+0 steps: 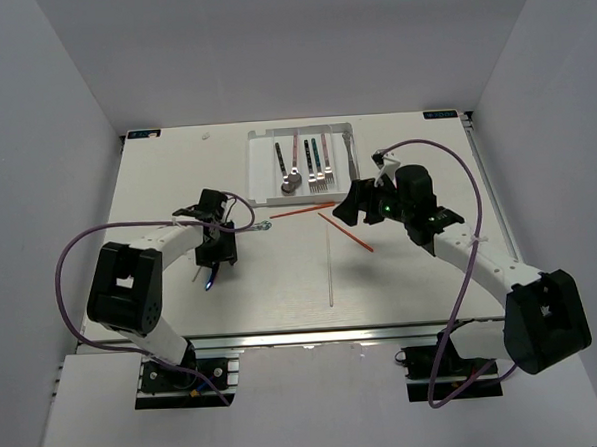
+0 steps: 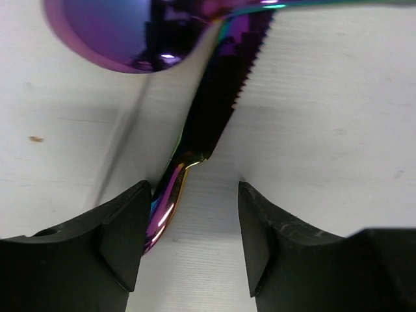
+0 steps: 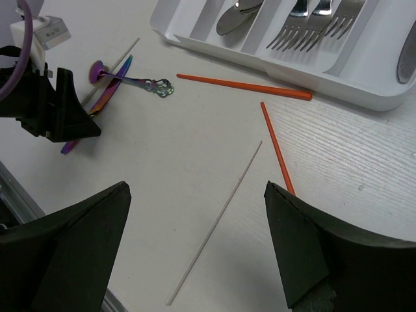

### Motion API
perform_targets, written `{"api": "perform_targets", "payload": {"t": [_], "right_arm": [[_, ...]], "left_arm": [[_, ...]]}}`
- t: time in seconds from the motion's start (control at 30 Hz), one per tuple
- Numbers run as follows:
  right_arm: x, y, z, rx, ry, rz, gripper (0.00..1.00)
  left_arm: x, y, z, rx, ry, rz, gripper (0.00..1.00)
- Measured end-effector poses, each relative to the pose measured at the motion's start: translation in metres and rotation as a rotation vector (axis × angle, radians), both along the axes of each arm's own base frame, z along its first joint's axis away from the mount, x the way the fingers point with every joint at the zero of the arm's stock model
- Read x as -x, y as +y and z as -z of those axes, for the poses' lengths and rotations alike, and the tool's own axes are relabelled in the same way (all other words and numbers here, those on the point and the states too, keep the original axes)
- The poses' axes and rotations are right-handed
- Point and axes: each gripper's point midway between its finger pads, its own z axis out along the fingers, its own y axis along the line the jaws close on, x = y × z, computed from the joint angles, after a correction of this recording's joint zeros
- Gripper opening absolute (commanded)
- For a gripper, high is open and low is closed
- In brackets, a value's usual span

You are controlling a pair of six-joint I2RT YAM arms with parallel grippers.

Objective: Sort the eating utensils into containers

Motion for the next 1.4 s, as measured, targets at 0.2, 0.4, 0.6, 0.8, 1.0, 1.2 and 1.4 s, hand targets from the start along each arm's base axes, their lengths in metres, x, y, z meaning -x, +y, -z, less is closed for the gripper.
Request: {"api": "perform_targets", "payload": {"t": [0.2,0.4,0.6,0.8,1.0,1.2,1.4], "right_arm": [[0.002,-0.001,-0.014,-0.015,-0.036,0.001,0.88],[0.004,-0.003,-0.025,-0.025,-0.068,0.004,0.88],[0.004,-0.003,-0.027,-0.026,-0.073,0.003,0.88],[0.005,-0.003,-0.027,-0.025,-0.072,0.003,0.88],[0.007,-0.004,-0.023,-0.019,-0.065,0.001,0.88],[0.008,-0.005,-0.022,-0.018,-0.064,0.001,0.88],[0.008,-0.005,-0.023,-0.02,-0.068,0.0,0.88]], "left_arm": [[0.004,-0.016,0.001,0.039,0.009,0.044,0.62],[0.01,-0.036,0.001,0.022,-0.006,0.035,0.63],[0.022,-0.068,0.001,0.024,-0.058,0.033,0.59],[0.018,-0.066,0.001,0.013,-0.102,-0.062,0.52],[0.012,-0.063,0.0,0.008,-0.134,-0.153,0.51],[0.014,-0.067,0.0,0.028,-0.173,-0.235,0.52],[0.022,-0.069,0.0,0.041,-0.194,-0.297,0.52]]}}
